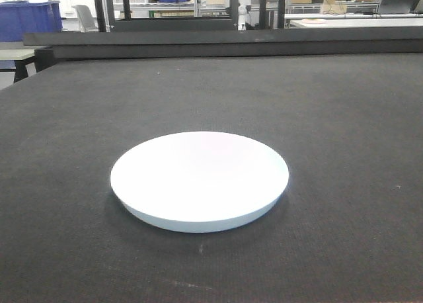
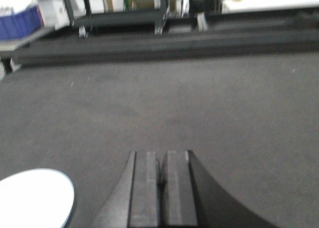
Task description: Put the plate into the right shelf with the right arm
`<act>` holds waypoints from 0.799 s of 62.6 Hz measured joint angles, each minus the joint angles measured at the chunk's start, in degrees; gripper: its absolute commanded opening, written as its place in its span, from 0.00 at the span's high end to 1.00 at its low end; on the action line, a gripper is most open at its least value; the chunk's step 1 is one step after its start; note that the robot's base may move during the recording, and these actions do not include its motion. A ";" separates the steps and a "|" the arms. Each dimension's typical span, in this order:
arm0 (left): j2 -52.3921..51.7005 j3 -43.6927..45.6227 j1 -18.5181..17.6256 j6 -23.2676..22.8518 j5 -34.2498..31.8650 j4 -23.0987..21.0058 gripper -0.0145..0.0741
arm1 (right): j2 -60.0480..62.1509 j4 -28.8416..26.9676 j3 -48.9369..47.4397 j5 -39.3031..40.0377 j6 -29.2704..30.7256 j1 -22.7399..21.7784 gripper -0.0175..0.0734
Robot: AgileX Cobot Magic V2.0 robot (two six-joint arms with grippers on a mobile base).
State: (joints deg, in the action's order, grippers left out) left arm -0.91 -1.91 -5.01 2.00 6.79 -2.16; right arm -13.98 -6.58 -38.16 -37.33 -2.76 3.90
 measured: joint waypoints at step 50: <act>0.00 0.00 0.00 0.00 0.00 0.00 0.89 | -56.64 -18.64 -19.83 -9.06 24.57 17.00 0.73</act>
State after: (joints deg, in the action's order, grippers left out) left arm -0.91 -1.91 -5.01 2.00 6.79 -2.16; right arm -70.62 -25.22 -57.99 -46.40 21.81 20.89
